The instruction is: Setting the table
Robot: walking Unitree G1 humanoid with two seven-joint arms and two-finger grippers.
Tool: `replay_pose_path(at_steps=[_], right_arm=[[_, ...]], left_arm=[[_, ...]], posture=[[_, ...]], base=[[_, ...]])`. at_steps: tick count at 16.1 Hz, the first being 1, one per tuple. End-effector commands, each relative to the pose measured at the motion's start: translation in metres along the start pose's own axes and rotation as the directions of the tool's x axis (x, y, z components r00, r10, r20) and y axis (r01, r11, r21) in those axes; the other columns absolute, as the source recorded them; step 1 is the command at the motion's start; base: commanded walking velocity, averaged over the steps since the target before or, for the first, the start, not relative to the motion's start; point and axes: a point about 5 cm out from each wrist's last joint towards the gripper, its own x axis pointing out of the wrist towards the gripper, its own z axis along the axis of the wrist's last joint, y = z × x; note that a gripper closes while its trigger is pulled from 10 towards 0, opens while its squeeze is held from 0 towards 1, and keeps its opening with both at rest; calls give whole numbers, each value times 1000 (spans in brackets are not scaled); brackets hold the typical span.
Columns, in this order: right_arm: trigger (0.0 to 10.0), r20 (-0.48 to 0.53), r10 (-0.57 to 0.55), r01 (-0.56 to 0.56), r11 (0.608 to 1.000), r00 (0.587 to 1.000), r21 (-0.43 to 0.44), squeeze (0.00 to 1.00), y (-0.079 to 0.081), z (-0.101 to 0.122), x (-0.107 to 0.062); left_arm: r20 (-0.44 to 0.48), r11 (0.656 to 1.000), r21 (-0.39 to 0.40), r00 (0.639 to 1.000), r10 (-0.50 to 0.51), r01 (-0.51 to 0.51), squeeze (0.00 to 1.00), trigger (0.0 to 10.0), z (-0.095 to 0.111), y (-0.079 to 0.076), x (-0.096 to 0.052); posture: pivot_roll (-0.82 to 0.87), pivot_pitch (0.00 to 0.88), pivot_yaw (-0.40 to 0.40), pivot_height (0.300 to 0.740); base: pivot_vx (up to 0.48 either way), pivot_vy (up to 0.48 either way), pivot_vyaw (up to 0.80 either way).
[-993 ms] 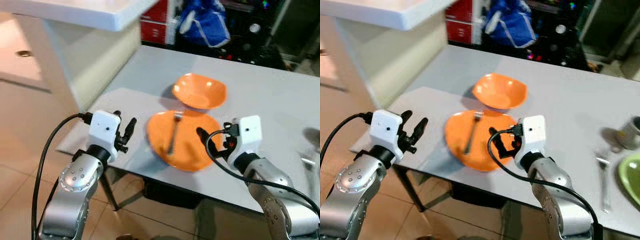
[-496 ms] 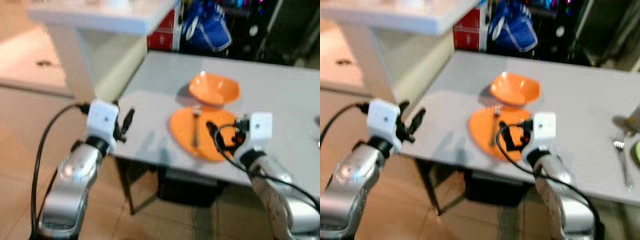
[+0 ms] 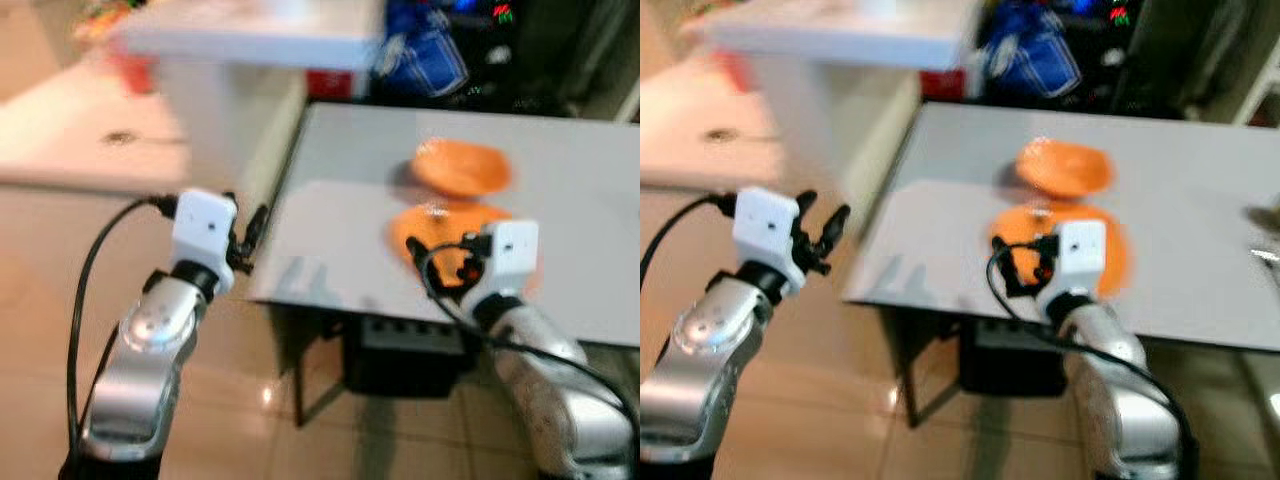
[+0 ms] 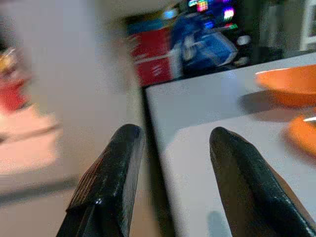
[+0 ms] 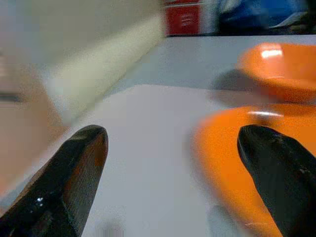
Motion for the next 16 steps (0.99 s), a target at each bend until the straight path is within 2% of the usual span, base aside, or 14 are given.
replay_pose_path(at_steps=[1,3,6,8,12,15,16], right_arm=[[10000,15,-18,19,1000,1000,-17,0,-6,5,-1],[10000,13,-16,16,999,1000,-28,0,-9,5,1],[10000,14,30,-29,997,999,-72,0,-4,13,9],[10000,6,52,-52,994,999,-95,0,-1,13,9],[10000,-2,42,-42,995,999,-92,0,3,9,4],[10000,-12,44,-45,994,999,-96,0,3,7,2],[10000,-12,46,-47,994,999,-96,0,4,7,2]], left_arm=[[0,1000,-20,1000,16,-16,0,10000,1,0,3],[-2,1000,-4,1000,11,-11,0,10000,0,-2,4],[12,1000,-7,1000,20,-19,0,10000,2,-7,8],[6,999,-35,999,41,-41,0,10000,0,-7,5],[-9,1000,-8,1000,26,-26,0,10000,-3,-1,7],[-7,999,-36,1000,22,-22,0,10000,-3,-5,5],[8,998,-58,999,38,-37,0,10000,-1,-6,5]], posture=[[29,0,-11,740],[29,0,-27,740],[27,0,-73,740],[19,0,-61,740],[7,0,-38,740],[8,0,-40,740],[7,0,-38,740]], base=[[0,480,-400],[0,480,-200],[0,480,0],[0,480,0],[0,480,0],[0,471,0],[0,0,0]])
